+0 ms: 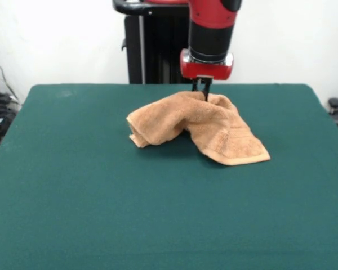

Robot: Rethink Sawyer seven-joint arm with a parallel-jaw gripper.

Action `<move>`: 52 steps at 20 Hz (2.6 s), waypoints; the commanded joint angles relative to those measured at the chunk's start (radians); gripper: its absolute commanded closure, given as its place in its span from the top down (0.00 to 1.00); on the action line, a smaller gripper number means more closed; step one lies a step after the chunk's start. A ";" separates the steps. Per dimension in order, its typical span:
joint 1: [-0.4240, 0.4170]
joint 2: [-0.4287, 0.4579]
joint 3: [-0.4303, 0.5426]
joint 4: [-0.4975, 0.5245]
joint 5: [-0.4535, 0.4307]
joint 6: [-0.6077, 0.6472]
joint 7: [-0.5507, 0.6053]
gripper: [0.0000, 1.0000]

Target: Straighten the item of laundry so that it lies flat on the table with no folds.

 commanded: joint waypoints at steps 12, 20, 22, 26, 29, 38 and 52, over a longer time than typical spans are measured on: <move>0.050 0.362 0.105 -0.027 -0.001 -0.232 0.172 0.00; 0.034 0.382 0.076 -0.007 -0.027 -0.270 0.167 0.00; 0.024 0.393 0.069 -0.032 -0.045 -0.268 0.141 0.00; 0.026 0.426 0.060 -0.109 -0.058 -0.269 0.112 0.00; 0.025 0.473 0.070 -0.184 -0.059 -0.290 0.101 0.00; 0.054 0.483 0.084 -0.226 -0.032 -0.294 0.148 0.00; -0.031 0.212 0.158 -0.033 -0.045 -0.134 0.101 0.00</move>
